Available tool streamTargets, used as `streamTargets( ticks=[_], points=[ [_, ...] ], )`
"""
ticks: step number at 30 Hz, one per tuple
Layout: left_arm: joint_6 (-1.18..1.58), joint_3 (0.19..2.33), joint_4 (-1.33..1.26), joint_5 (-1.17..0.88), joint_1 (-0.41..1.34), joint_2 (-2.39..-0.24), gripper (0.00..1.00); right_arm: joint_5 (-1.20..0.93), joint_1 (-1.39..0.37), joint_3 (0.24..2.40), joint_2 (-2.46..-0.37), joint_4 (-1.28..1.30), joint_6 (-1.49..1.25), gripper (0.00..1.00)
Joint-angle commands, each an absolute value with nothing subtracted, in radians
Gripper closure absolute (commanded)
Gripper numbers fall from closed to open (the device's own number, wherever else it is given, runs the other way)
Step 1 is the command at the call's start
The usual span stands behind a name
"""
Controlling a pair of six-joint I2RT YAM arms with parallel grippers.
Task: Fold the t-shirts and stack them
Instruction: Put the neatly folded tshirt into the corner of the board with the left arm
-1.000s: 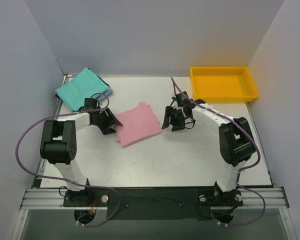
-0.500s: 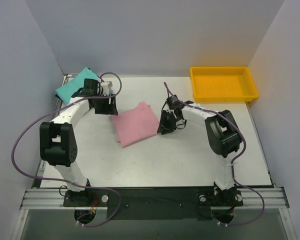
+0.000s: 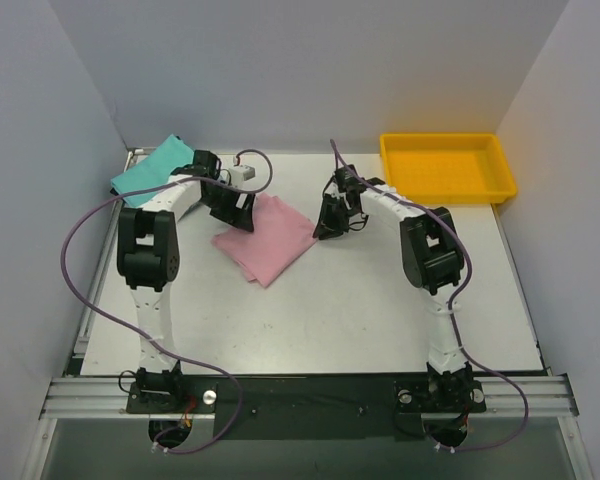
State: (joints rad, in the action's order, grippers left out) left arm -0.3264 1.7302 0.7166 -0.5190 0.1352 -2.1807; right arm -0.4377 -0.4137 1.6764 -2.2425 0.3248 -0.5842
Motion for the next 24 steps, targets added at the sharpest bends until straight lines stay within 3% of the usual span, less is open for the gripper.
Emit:
streamTargets(
  ticks=[1, 7, 17, 18, 21, 22, 24],
  points=[
    [-0.345, 1.792, 0.693, -0.583, 0.158, -2.177, 0.09, -0.437, -0.414, 1.746, -2.234, 0.433, -0.517, 0.76],
    [-0.275, 1.844, 0.73, -0.495, 0.156, -2.258, 0.09, -0.414, -0.402, 1.712, -2.186, 0.431, -0.499, 0.6],
    [-0.296, 1.862, 0.807, -0.489, 0.196, -2.339, 0.08, -0.393, -0.402, 1.614, -2.086, 0.428, -0.489, 0.55],
    [-0.296, 1.861, 0.81, -0.512, 0.202, -2.344, 0.15, -0.384, -0.4, 1.603, -2.068, 0.426, -0.488, 0.55],
    [-0.287, 1.874, 0.833, -0.549, 0.21, -2.367, 0.5, -0.37, -0.393, 1.543, -2.027, 0.413, -0.491, 0.55],
    [-0.285, 1.879, 0.842, -0.569, 0.212, -2.376, 0.56, -0.365, -0.39, 1.53, -2.002, 0.402, -0.492, 0.55],
    [-0.279, 1.902, 0.871, -0.616, 0.207, -2.394, 0.82, -0.361, -0.376, 1.482, -1.968, 0.384, -0.495, 0.55]
  ],
)
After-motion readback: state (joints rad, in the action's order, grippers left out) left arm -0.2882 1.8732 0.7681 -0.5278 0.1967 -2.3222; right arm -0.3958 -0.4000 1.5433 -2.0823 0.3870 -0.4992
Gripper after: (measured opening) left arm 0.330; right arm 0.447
